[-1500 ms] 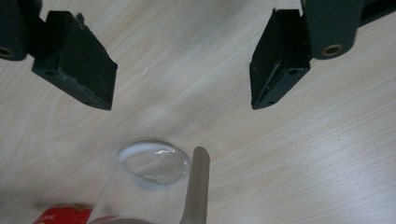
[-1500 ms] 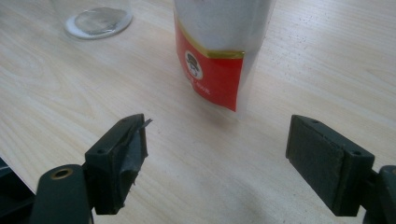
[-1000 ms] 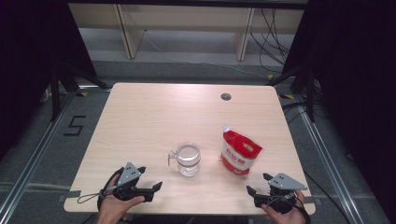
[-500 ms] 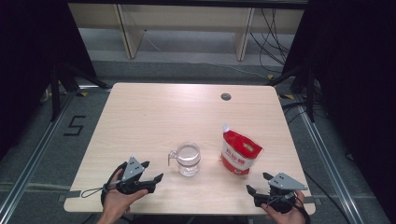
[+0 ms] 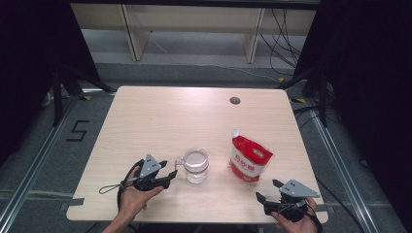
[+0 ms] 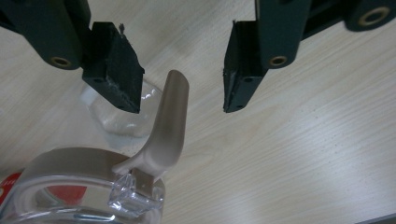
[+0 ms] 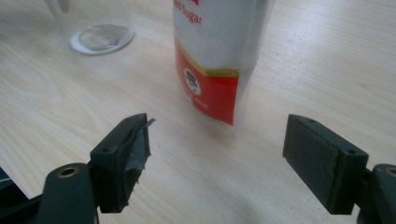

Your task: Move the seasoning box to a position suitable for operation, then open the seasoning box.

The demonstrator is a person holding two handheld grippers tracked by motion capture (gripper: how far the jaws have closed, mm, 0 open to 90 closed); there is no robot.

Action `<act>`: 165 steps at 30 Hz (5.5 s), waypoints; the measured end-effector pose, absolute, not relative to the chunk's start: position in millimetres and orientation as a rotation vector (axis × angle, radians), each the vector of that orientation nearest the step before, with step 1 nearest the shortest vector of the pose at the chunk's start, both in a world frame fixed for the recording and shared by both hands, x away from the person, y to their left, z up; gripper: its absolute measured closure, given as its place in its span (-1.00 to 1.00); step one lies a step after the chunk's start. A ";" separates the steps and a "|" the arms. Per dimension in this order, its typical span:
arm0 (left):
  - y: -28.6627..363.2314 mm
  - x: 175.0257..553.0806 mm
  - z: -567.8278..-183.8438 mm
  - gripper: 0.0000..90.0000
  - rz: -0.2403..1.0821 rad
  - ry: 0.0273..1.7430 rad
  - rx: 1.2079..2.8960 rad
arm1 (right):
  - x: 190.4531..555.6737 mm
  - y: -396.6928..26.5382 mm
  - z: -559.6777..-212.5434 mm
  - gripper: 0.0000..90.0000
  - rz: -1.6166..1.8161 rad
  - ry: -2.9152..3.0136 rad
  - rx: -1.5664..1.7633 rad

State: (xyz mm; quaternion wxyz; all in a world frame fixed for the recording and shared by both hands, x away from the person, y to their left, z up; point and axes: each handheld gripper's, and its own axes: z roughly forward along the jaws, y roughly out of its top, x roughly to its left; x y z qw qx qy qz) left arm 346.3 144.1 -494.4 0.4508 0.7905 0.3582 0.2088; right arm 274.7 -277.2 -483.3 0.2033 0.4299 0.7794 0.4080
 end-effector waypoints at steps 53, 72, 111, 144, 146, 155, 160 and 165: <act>129.0 340.5 -497.1 0.69 0.378 0.607 1.990 | 279.4 -274.1 -486.4 -0.43 1.192 2.232 1.046; 140.4 323.8 -488.0 0.03 0.345 0.654 1.971 | 278.0 -272.1 -487.0 -0.43 1.199 2.263 1.064; 134.1 329.6 -443.2 0.88 0.319 0.657 1.914 | 279.9 -271.4 -487.3 -0.43 1.177 2.269 1.053; 126.7 335.6 -445.7 0.98 0.329 0.670 1.908 | 278.1 -268.4 -485.7 -0.42 1.179 2.270 1.037; 127.0 335.2 -445.4 0.98 0.338 0.672 1.913 | 277.8 -268.1 -485.8 -0.42 1.179 2.272 1.041; 127.6 335.3 -446.0 0.98 0.347 0.658 1.911 | 276.7 -263.6 -483.2 -0.23 1.250 2.296 0.991; 127.6 334.9 -446.6 0.98 0.350 0.657 1.908 | 273.8 -255.8 -478.1 -0.07 1.295 2.296 0.889; 127.9 334.3 -446.8 0.98 0.357 0.651 1.910 | 269.5 -245.9 -474.4 0.07 1.339 2.287 0.859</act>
